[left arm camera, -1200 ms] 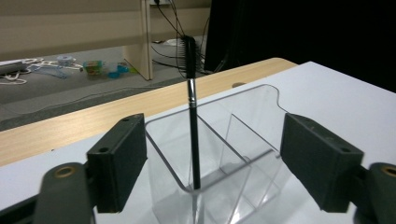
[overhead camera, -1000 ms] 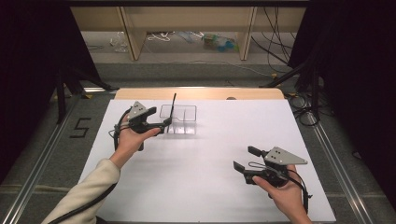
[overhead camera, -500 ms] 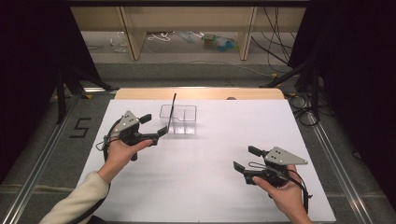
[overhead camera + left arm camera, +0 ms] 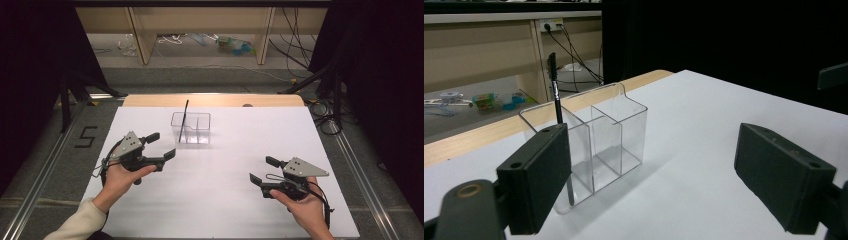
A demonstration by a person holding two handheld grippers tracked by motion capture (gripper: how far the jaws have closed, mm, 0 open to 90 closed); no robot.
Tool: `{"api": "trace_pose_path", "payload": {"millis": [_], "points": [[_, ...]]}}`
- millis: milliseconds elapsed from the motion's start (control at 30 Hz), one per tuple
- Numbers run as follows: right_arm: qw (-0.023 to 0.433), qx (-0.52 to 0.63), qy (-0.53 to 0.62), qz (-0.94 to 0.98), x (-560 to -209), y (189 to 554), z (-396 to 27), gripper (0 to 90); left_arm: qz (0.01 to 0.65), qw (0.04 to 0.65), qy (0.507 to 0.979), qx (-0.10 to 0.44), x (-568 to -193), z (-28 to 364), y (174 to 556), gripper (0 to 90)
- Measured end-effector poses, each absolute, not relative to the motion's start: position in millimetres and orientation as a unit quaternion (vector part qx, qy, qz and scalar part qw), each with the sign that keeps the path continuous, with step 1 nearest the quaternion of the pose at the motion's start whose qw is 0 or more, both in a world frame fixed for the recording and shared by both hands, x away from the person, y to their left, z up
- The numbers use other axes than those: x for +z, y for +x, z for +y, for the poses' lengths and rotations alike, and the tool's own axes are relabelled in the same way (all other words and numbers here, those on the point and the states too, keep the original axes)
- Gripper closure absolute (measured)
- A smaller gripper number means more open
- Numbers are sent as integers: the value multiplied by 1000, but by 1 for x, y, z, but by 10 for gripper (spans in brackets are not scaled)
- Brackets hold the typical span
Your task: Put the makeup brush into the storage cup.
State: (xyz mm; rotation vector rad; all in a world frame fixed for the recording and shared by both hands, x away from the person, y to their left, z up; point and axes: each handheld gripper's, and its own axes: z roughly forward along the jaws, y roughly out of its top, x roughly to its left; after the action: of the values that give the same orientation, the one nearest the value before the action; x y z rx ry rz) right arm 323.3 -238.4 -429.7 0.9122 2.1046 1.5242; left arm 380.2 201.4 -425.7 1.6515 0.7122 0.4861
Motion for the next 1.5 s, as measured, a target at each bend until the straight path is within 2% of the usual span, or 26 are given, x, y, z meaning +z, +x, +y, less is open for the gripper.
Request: {"api": "trace_pose_path", "payload": {"millis": [933,967,1100,1500], "points": [[197,547,323,747,-429,325,-238,190,304,592,713,219,-435,221,337,151],[184,553,327,743,-430,324,-237,190,305,595,712,216,-436,221,336,151],[195,546,325,747,-430,325,-238,190,307,592,713,216,-437,225,329,151],[183,546,329,748,-431,325,-236,190,305,596,712,211,-437,224,319,151]]}}
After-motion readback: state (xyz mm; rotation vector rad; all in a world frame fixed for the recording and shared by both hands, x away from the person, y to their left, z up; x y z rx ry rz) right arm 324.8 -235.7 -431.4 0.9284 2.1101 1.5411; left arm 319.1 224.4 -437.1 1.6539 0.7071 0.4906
